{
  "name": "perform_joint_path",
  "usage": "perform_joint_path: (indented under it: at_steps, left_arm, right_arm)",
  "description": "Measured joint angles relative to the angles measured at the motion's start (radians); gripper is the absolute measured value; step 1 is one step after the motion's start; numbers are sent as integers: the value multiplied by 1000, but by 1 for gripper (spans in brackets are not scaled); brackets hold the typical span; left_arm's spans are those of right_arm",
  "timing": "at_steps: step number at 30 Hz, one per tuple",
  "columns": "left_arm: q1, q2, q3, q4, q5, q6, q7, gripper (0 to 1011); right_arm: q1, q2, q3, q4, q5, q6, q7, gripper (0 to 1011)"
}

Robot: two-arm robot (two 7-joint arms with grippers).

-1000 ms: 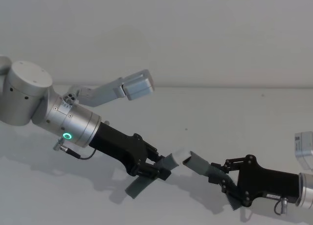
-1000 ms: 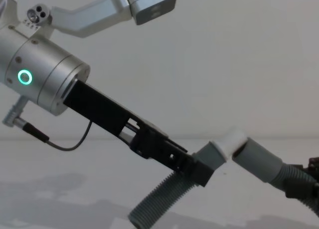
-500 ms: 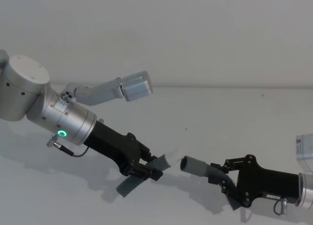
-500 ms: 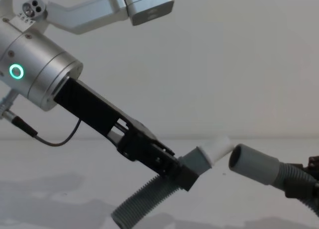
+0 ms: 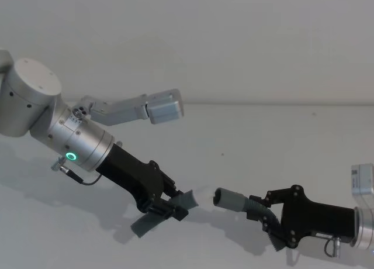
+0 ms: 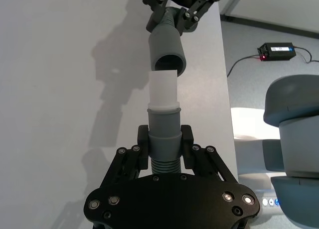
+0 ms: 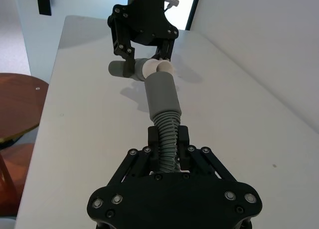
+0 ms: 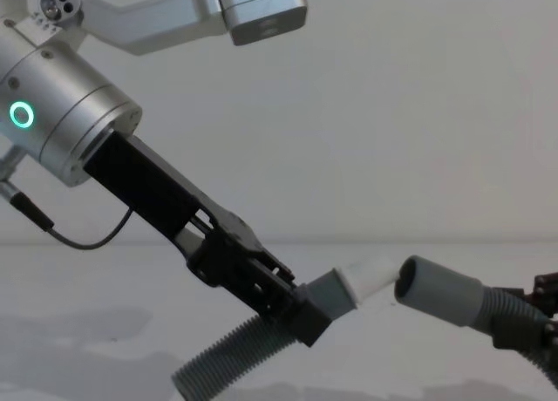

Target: Use both hands to pick up one end of the pipe from the table, align the ends, and insert them.

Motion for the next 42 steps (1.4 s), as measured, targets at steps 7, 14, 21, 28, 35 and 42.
perform_joint_path:
  at_steps: [7, 14, 21, 28, 35, 42]
  left_arm:
    - [-27, 1, 27, 8, 14, 0, -28, 356]
    - [-55, 1, 52, 18, 27, 3, -52, 356]
    - [-79, -2, 73, 28, 37, 8, -70, 356]
    - [-96, -7, 90, 39, 41, 10, -84, 356]
    - [-111, -13, 104, 50, 42, 12, -95, 356]
    - [-124, -17, 118, 59, 42, 19, -102, 356]
  right_arm:
    - [7, -5, -9, 8, -19, -26, -10, 190]
    - [13, -10, -19, 17, -40, -57, -19, 190]
    - [18, -15, -27, 25, -59, -88, -26, 191]
    - [23, -19, -34, 32, -72, -120, -32, 190]
    - [23, -26, -35, 35, -85, -150, -50, 190]
    - [12, -49, -24, 41, -121, -208, -111, 190]
